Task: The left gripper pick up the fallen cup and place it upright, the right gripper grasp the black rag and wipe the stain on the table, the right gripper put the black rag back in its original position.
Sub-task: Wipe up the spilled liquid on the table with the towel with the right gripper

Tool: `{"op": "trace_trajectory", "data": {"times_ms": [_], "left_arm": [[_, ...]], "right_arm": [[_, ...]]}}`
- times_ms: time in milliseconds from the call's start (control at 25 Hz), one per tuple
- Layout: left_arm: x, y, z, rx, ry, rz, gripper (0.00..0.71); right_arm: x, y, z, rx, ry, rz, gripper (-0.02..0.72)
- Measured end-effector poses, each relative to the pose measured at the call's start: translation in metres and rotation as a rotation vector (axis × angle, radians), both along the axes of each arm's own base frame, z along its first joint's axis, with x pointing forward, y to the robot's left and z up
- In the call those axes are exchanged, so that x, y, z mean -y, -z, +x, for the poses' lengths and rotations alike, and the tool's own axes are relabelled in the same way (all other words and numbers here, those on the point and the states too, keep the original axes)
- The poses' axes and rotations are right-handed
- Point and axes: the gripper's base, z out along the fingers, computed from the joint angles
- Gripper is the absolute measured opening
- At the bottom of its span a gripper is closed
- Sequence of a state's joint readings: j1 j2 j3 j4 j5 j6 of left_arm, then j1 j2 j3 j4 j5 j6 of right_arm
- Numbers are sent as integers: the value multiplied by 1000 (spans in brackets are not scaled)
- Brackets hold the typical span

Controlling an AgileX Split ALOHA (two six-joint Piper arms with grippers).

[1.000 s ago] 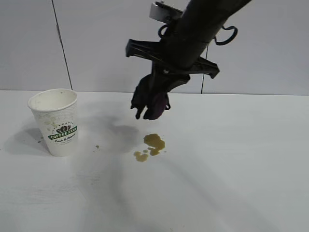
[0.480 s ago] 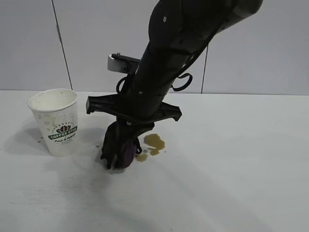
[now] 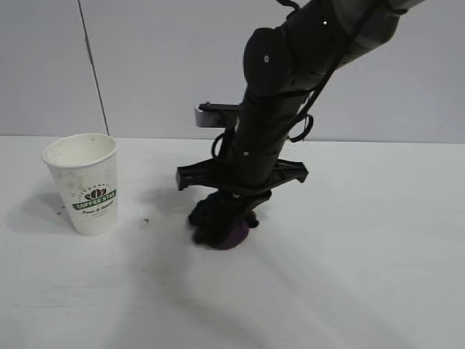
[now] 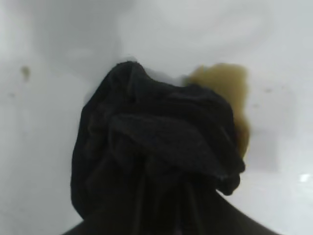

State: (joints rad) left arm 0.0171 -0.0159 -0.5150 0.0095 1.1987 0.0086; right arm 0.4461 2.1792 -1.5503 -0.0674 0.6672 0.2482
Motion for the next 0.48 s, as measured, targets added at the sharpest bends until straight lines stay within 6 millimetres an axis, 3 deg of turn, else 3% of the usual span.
{"op": "trace_trajectory", "data": {"times_ms": [160, 480], "left_arm": [[0, 0, 0, 0, 0, 0, 664], [0, 0, 0, 0, 0, 0, 664]], "right_arm": [[-10, -5, 0, 0, 17, 71, 104], [-64, -5, -7, 155, -75, 244, 104]]}}
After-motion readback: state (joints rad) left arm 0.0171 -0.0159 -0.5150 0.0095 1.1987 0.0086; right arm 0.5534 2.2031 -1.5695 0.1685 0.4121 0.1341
